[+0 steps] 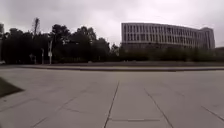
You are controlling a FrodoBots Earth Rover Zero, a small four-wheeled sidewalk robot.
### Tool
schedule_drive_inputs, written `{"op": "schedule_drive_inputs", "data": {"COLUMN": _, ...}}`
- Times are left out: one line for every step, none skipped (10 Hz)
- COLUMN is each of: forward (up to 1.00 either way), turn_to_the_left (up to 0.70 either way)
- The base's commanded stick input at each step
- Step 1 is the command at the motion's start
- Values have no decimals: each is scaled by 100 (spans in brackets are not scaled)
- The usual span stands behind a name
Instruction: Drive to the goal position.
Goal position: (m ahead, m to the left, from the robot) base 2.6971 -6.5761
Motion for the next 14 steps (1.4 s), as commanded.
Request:
{"op": "schedule_drive_inputs", "data": {"forward": 70, "turn_to_the_left": 0}}
{"op": "schedule_drive_inputs", "data": {"forward": 70, "turn_to_the_left": 0}}
{"op": "schedule_drive_inputs", "data": {"forward": 70, "turn_to_the_left": 0}}
{"op": "schedule_drive_inputs", "data": {"forward": 70, "turn_to_the_left": 0}}
{"op": "schedule_drive_inputs", "data": {"forward": 70, "turn_to_the_left": 0}}
{"op": "schedule_drive_inputs", "data": {"forward": 70, "turn_to_the_left": 0}}
{"op": "schedule_drive_inputs", "data": {"forward": 70, "turn_to_the_left": 0}}
{"op": "schedule_drive_inputs", "data": {"forward": 70, "turn_to_the_left": 0}}
{"op": "schedule_drive_inputs", "data": {"forward": 70, "turn_to_the_left": 0}}
{"op": "schedule_drive_inputs", "data": {"forward": 70, "turn_to_the_left": 0}}
{"op": "schedule_drive_inputs", "data": {"forward": 70, "turn_to_the_left": 0}}
{"op": "schedule_drive_inputs", "data": {"forward": 70, "turn_to_the_left": 0}}
{"op": "schedule_drive_inputs", "data": {"forward": 70, "turn_to_the_left": 0}}
{"op": "schedule_drive_inputs", "data": {"forward": 70, "turn_to_the_left": 0}}
